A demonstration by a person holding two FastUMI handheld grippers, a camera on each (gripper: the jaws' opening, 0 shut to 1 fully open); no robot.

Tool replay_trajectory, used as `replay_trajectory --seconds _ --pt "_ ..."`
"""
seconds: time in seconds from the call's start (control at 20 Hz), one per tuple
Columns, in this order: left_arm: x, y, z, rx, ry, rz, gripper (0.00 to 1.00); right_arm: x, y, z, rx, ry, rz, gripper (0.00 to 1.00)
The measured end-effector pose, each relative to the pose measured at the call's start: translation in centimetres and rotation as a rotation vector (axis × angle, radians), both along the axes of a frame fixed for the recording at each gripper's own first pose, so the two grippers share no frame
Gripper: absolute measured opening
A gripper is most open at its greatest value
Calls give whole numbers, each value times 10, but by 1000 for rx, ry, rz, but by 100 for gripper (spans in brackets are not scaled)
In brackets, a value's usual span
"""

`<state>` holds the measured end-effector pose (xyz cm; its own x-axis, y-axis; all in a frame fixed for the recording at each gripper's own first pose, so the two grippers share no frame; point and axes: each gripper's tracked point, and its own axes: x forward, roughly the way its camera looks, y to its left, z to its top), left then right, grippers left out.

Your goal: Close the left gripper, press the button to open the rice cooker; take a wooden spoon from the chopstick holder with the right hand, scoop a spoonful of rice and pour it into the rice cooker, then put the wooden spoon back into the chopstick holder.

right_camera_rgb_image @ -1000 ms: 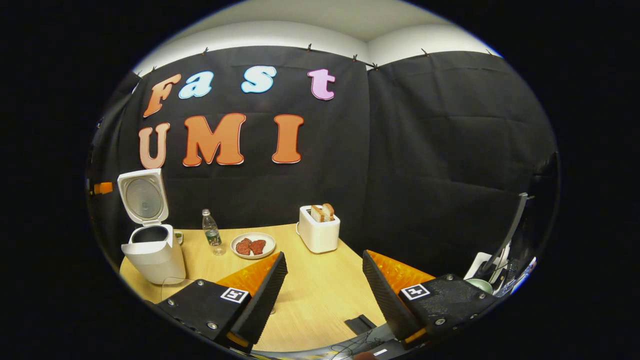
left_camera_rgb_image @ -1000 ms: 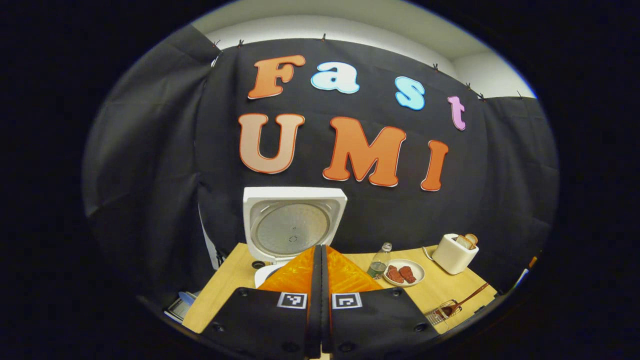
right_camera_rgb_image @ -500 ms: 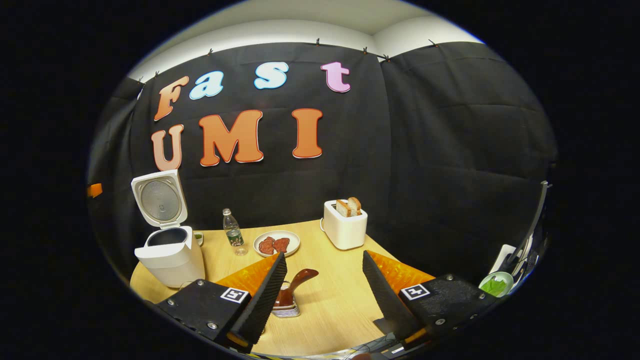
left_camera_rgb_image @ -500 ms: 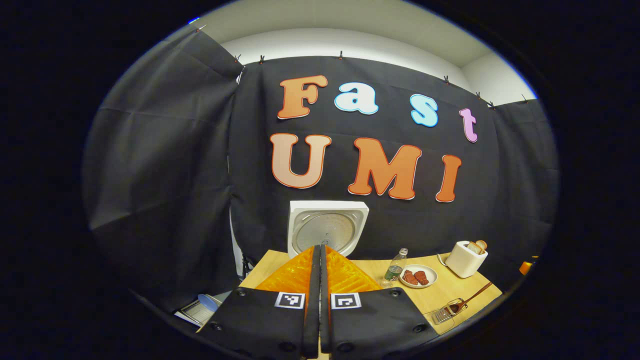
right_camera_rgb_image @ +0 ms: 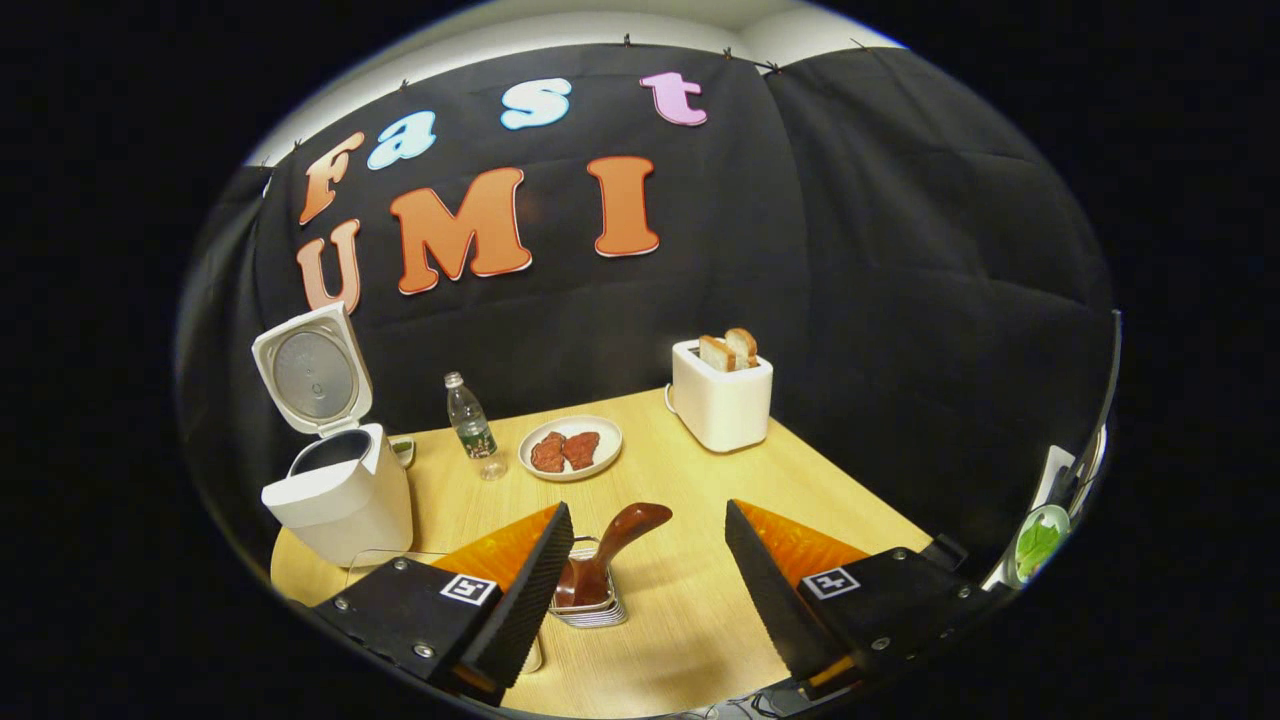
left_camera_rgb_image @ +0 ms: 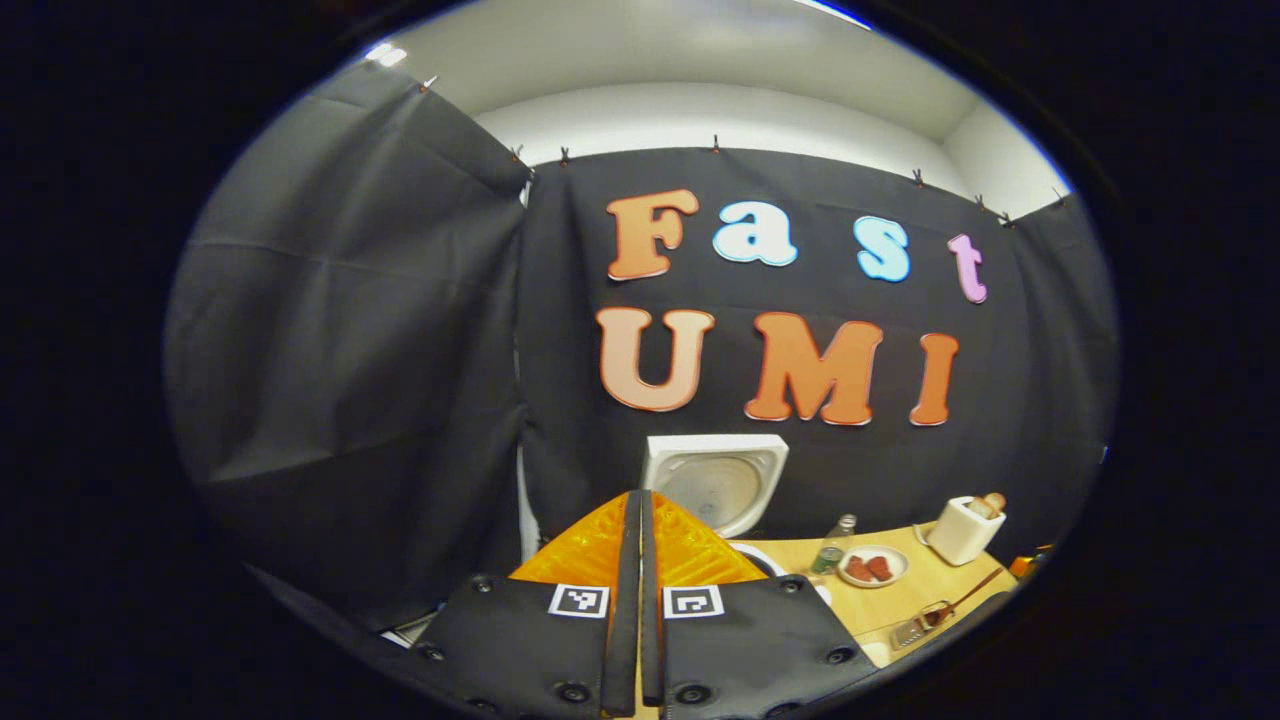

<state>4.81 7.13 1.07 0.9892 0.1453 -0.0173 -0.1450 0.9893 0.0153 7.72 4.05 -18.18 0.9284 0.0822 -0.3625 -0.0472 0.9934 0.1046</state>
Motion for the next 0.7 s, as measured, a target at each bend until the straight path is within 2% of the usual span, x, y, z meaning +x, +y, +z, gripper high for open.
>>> replay_trajectory --seconds 0.1,0.25,0.3,0.45,0.55,0.65,0.7 --pt "-4 -4 5 -21 -28 -10 6 8 7 -18 55 58 6 95" --pt "-16 10 4 -35 -20 14 42 17 15 -37 125 124 5 94" --pt "-14 11 1 -43 -13 7 41 20 16 -41 152 137 1 94" --pt "-24 18 -5 -57 13 29 82 32 20 -49 231 165 -19 84" --pt "-31 21 -13 -67 37 43 82 38 19 -55 255 175 -31 79" --pt "-34 24 -20 -73 57 55 94 43 22 -59 274 191 -29 70" --pt "-35 26 -22 -72 68 63 100 46 23 -61 286 199 -29 59"
